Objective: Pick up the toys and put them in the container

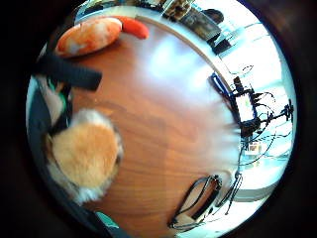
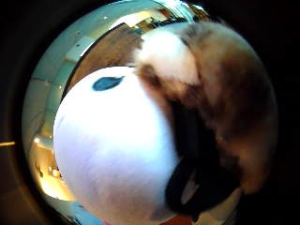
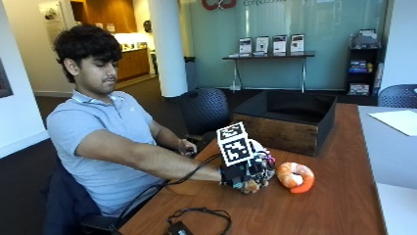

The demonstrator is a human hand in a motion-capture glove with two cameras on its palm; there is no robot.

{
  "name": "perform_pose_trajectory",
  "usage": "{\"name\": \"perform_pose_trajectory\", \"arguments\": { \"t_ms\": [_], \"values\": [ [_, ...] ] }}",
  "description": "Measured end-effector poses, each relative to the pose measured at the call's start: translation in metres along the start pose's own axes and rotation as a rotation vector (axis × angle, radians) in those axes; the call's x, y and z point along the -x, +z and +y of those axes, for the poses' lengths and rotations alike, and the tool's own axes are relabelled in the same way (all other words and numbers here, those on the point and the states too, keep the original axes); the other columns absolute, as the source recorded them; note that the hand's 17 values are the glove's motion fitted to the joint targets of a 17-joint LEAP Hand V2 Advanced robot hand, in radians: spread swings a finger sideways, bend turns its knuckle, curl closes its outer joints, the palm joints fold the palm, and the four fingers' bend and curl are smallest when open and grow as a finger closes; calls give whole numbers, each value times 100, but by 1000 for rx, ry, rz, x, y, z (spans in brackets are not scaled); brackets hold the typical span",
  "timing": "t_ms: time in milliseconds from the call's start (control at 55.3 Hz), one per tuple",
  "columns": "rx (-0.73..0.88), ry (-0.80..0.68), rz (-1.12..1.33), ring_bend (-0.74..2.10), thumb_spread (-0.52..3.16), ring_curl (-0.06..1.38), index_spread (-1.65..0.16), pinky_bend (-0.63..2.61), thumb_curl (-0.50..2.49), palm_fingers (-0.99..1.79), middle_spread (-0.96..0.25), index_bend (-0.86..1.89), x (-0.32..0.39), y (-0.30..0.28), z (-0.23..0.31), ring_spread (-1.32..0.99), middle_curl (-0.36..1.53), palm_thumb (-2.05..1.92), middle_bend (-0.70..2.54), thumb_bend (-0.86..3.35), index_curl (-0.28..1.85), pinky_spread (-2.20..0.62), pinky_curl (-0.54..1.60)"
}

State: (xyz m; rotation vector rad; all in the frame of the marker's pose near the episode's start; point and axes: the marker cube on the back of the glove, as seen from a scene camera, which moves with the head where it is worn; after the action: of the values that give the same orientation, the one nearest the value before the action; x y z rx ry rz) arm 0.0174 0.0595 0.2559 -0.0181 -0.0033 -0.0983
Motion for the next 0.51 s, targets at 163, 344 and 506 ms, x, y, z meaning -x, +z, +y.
{"name": "perform_pose_trajectory", "arguments": {
  "t_ms": [163,344,506],
  "values": [
    [-40,-1,-4,133,163,59,-29,118,15,101,-17,11,0,-4,-6,-31,55,6,92,5,10,-35,50],
    [-26,45,-83,138,163,62,-24,122,21,102,-17,15,-1,-32,-22,-30,65,18,105,14,10,-37,55],
    [-100,27,-110,140,163,62,-21,123,23,101,-17,16,13,-102,-49,-29,70,17,108,17,11,-38,56]
  ]
}}
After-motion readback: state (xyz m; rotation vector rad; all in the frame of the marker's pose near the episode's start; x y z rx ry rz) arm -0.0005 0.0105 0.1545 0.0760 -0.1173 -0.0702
